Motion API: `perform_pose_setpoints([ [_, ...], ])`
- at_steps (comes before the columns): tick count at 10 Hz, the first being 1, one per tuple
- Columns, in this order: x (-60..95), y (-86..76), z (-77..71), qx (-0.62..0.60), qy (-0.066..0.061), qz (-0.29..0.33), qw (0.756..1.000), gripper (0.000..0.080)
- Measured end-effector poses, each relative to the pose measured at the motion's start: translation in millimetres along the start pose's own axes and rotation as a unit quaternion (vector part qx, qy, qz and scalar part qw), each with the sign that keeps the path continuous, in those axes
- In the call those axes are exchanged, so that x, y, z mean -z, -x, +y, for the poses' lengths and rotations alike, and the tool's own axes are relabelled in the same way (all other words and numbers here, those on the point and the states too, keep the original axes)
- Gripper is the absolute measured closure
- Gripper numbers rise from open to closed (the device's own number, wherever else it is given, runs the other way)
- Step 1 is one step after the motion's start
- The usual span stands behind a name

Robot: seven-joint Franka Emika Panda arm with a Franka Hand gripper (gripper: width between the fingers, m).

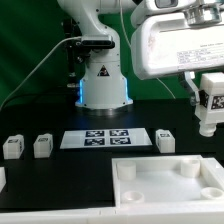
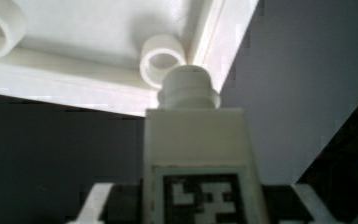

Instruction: Assemble one leg

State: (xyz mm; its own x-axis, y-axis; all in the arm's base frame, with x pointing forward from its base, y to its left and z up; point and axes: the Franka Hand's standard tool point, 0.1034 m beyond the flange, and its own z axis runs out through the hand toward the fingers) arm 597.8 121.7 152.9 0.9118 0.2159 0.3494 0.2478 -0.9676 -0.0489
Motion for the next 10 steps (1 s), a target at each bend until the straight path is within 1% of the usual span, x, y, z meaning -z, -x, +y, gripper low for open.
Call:
perform_pose_setpoints([
  [1,-1.0,0.6,0.0,0.000,0.000,-0.001,1.000,0.0509],
  [2,-9.5,-6.5,1.2,-0.005,-0.002,0.032,0.999,0.0509],
  [3,-24.3,-10.9,-0.8,-0.009,-0.006,0.053,0.999,0.0509],
  [4,-32.8,-14.8,-0.6,-0.011,-0.008,0.056,0.998,0.0509],
  [5,-38.2,-22.5,6.9,-0.009,-0.005,0.069,0.998,0.0509],
  [6,-46.5,-22.6,11.1,-0.007,-0.004,0.079,0.997,0.0509],
  [7,-55.9,-18.2,12.3,-0.007,-0.004,0.084,0.996,0.0509],
  [8,-61.9,-14.0,13.4,-0.006,-0.004,0.082,0.997,0.0509],
  [9,-64.6,-11.6,14.4,-0.003,-0.004,0.080,0.997,0.0509],
  [10,-71.8,-3.5,12.5,-0.003,-0.006,0.072,0.997,0.0509],
])
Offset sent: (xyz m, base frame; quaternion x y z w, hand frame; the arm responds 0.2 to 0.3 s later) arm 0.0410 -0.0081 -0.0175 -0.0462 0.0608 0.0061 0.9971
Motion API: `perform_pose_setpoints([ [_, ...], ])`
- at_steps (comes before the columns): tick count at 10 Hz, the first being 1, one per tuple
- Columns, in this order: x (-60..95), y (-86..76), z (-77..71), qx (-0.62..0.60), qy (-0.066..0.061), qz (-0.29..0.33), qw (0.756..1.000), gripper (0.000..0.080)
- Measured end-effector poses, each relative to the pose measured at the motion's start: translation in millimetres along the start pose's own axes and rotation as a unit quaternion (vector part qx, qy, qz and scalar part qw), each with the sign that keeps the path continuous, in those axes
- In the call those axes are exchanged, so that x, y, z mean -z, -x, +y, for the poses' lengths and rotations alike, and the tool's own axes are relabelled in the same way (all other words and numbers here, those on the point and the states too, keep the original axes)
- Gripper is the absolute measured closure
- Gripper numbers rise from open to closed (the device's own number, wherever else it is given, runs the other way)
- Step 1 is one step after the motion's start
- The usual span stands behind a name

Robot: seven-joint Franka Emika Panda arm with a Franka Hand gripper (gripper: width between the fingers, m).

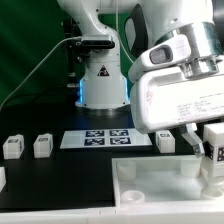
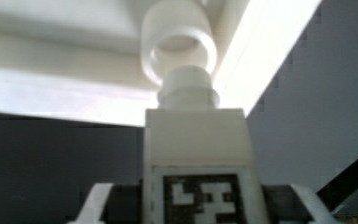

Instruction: Assemble one leg

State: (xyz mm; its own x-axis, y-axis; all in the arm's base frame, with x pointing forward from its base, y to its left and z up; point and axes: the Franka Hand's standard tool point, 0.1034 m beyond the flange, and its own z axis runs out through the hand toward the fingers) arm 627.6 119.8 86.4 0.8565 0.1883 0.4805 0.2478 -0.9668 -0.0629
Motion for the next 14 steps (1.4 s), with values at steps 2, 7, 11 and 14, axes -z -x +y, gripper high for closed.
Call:
perform_pose_setpoints([
  [2,-4.4,8.0,-7.5,-0.005,-0.003,0.001,1.000,0.0509],
  [7,-7.7,4.0,-0.9,0.004,0.003,0.028,1.000,0.0509],
  [11,-3.2,10.6,-8.5,0.007,0.000,-0.002,1.000,0.0509],
  [14,-4.4,10.5,-4.0,0.005,0.004,0.012,1.000,0.0509],
])
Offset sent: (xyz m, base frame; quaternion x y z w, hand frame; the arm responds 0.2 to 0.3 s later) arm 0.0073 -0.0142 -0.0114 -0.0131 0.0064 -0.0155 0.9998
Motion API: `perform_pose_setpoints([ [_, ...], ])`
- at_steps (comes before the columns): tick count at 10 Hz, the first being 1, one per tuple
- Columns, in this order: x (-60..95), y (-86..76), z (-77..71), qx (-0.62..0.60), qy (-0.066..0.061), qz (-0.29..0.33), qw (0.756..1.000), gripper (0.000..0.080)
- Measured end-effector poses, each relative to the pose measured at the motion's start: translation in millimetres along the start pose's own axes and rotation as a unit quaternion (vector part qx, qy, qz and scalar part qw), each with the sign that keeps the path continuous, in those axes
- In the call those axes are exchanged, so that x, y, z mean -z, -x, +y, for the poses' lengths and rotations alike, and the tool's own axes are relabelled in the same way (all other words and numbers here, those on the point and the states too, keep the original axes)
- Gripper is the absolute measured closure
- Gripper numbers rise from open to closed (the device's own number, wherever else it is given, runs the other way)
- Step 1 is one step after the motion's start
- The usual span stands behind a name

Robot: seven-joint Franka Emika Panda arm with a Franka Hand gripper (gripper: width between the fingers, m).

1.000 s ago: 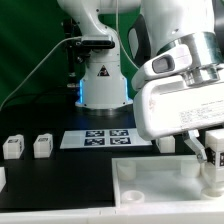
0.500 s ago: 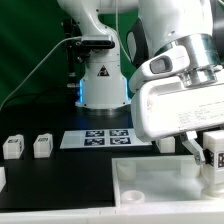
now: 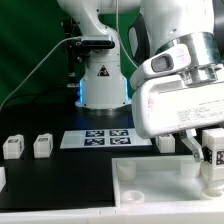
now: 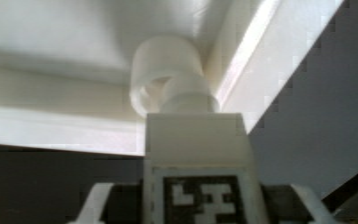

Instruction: Assemble one leg

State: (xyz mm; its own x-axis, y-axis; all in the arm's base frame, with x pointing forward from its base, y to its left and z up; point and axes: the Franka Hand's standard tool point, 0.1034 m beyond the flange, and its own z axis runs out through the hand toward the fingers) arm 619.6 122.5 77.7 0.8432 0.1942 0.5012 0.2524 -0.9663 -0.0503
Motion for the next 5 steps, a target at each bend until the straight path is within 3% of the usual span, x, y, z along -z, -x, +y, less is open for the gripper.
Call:
perform_pose_setpoints([
  [5,-3.7,2.9,5.1,0.004,0.002,-0.001,1.000,0.0509],
])
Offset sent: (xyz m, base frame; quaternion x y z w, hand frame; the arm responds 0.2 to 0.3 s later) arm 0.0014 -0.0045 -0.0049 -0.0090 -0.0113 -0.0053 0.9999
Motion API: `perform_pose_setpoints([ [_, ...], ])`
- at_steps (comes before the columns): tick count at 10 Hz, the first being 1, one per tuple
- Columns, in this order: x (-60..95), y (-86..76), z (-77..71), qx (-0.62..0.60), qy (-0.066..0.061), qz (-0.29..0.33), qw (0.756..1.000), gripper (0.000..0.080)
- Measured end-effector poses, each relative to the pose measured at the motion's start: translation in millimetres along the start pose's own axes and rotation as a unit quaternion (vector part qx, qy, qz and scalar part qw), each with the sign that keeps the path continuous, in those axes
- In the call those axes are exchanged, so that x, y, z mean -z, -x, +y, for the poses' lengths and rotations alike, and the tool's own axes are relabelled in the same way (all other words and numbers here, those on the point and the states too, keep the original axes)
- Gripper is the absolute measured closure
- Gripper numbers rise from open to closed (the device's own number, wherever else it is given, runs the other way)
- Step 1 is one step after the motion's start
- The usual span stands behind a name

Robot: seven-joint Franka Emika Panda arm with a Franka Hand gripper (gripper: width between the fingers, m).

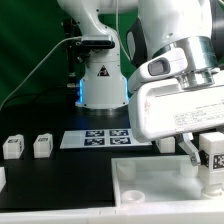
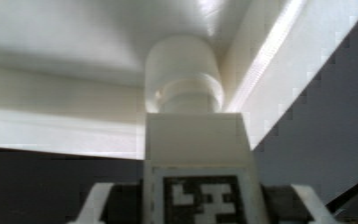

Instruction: Assemble one leg

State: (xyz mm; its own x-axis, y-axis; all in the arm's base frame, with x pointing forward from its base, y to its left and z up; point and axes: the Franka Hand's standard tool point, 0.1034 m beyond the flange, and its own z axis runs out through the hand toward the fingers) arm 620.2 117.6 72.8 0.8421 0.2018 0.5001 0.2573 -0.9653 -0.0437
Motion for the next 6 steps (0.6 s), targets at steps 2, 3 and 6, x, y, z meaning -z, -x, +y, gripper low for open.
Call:
perform_pose_setpoints([
  [2,-3.6,3.6,-1.0,-0.004,0.001,0.001,1.000,0.0509],
  [3,-5.4,5.2,-1.2,-0.011,0.005,0.002,1.000,0.0509],
  [6,-6.7,6.7,-1.6,-0.018,0.014,0.003,1.000,0.0509],
])
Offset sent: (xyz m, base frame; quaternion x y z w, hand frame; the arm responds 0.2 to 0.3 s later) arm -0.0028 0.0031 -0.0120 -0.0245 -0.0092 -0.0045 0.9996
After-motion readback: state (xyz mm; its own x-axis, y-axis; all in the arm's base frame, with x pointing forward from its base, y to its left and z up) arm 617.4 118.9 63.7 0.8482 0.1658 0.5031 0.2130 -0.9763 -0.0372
